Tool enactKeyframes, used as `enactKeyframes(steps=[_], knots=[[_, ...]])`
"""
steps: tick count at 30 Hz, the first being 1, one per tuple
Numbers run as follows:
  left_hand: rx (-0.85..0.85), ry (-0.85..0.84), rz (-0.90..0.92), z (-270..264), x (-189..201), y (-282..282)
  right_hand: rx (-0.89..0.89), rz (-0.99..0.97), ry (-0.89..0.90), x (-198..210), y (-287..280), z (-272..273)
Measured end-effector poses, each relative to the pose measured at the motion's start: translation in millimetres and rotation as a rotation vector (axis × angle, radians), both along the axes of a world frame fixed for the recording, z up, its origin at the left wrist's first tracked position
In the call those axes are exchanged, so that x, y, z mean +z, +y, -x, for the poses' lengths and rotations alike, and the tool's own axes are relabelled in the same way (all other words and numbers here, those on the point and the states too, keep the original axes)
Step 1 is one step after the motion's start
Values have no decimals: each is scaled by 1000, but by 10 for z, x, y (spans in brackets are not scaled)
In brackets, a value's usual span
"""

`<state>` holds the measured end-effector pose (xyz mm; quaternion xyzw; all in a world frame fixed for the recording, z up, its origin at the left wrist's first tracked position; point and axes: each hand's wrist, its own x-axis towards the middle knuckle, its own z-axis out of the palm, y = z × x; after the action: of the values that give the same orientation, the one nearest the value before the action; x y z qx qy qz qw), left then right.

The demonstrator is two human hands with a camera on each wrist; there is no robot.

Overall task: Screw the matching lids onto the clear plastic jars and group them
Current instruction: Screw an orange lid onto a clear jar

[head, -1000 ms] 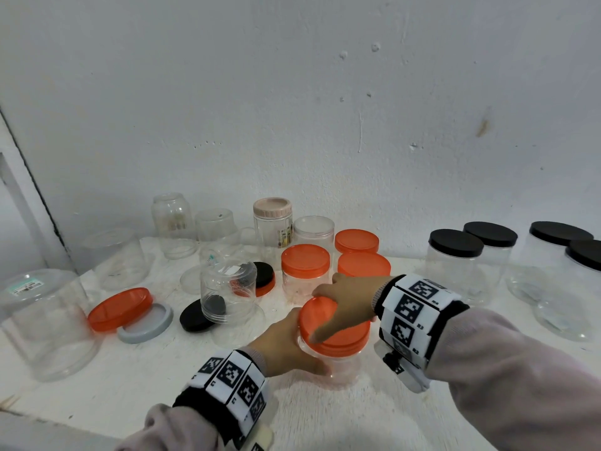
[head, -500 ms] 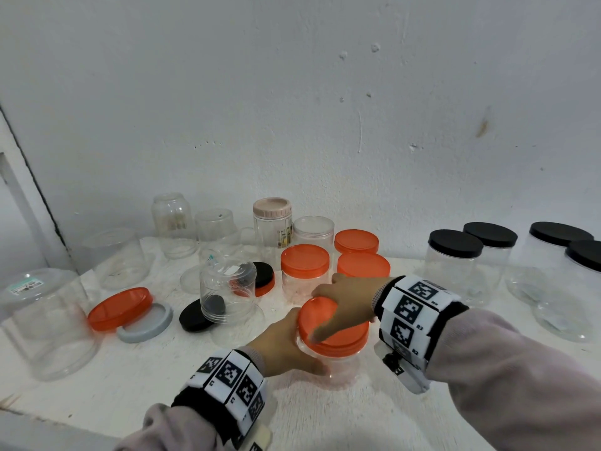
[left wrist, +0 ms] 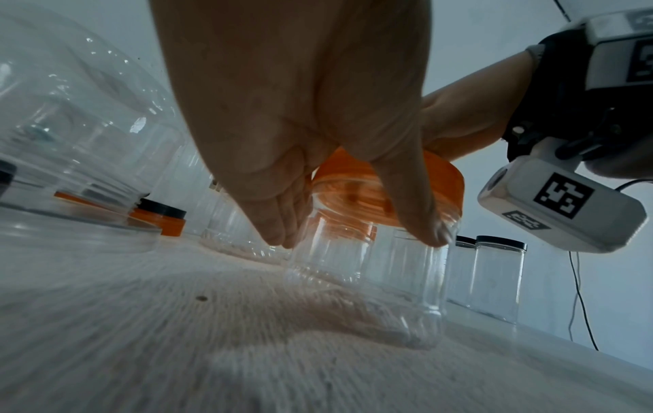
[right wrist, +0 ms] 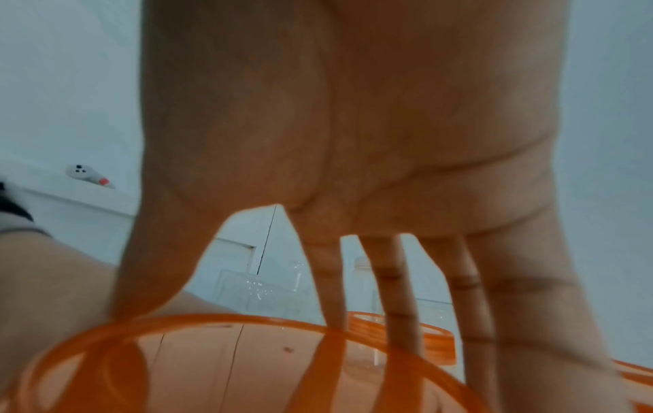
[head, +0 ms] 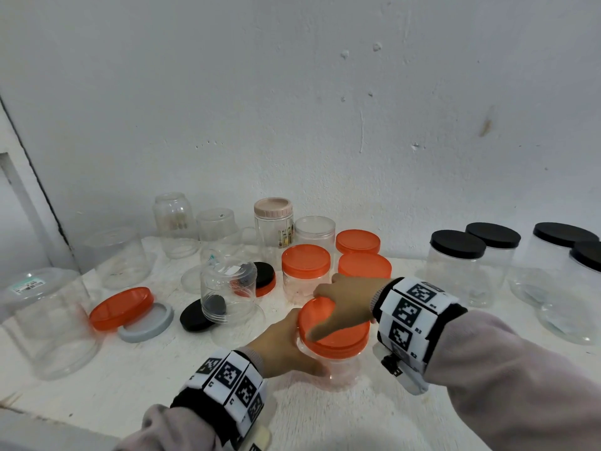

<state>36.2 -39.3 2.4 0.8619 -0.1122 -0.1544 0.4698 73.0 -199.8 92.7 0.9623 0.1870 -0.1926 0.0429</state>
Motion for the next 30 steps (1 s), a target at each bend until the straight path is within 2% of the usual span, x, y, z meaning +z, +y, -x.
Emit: enactKeyframes(steps=[4,7,8,10,12,15,19,25,30], knots=[[1,3,5,9,14,-5,6,18,-6,1,-1,54],[9,0,-6,14,19,-6,55,5,97,85,0,80],[10,1,-12,15,22,-5,32,-2,83,73,-10,60],[7,0,-6,13,19,-6,-90,-83,-81,48,-53,-83],[13,-3,-7,9,16,-6,-115,-102,-172,-16,-92,-190],[18,0,-11,0,10,-6,10,-2,31,10,19,30],[16,-2,-10,11,11,-12,8,8,11,44,12,132],[20,9,-5,2,5,-14,137,-45,131,141,-10,162],[19,4,-3,9,7,-13,95,-22,97,82,7,168]])
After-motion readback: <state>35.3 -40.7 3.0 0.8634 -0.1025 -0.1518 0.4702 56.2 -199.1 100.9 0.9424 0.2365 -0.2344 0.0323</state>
